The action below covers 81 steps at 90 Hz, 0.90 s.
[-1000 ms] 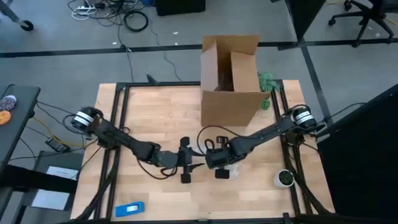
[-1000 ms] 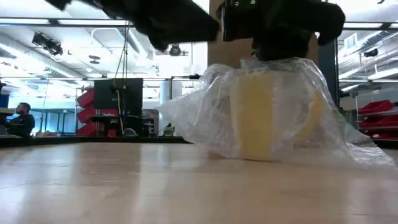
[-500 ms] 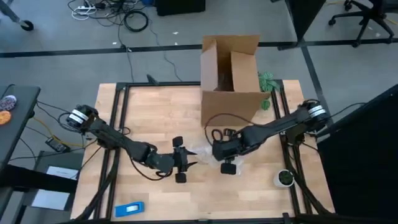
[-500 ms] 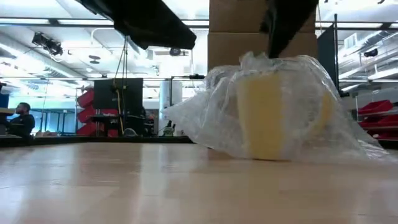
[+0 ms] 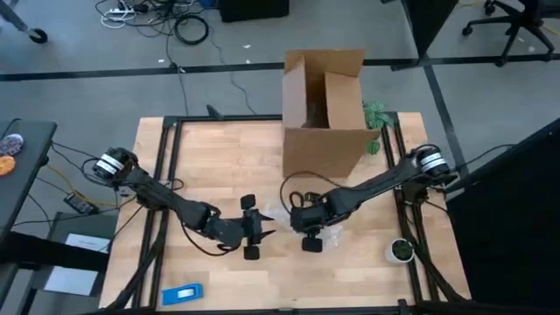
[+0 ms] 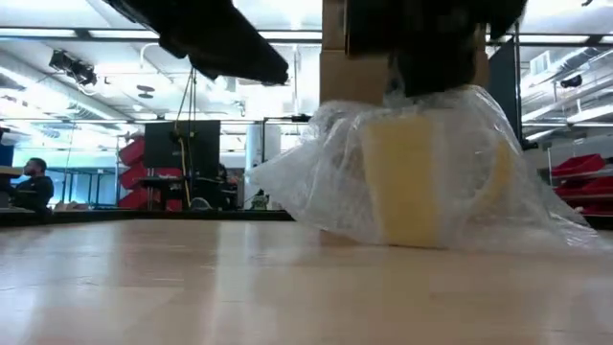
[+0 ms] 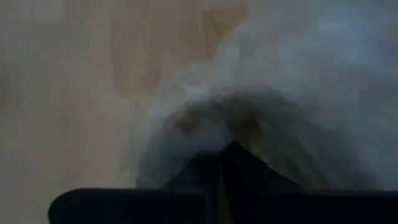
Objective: Wrap mug
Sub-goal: Wrap the yellow mug with transparent bubble wrap
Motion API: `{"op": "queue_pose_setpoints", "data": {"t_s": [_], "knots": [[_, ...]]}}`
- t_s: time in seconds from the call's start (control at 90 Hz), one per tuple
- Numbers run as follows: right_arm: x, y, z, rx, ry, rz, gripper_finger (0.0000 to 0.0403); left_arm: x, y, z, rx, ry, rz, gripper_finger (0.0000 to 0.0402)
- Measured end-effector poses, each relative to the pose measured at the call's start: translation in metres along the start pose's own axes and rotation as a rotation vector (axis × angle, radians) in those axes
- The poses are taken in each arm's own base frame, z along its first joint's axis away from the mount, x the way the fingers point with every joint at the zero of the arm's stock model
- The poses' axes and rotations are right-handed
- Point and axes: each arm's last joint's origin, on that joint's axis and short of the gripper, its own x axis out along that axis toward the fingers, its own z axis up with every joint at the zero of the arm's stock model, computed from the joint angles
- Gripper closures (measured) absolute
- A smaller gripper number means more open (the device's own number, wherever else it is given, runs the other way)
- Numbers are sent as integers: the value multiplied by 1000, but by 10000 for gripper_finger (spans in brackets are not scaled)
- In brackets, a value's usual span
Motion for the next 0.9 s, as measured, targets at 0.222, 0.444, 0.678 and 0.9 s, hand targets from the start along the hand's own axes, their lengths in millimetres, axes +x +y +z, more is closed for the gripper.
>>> {"op": "queue_pose_setpoints", "data": {"t_s": [0.222,0.444,0.678,0.9], "knots": [[10,-8,1,13,49,31,403,-1,-1,-2,-8,14,-2,259],[-50,-10,7,10,-75,38,402,-1,-1,-2,-7,16,1,259],[-99,-12,1,63,-201,88,402,-1,-1,-2,-12,18,5,259],[-85,-9,-2,72,-166,81,402,-1,-1,-2,-13,18,5,259]]}}
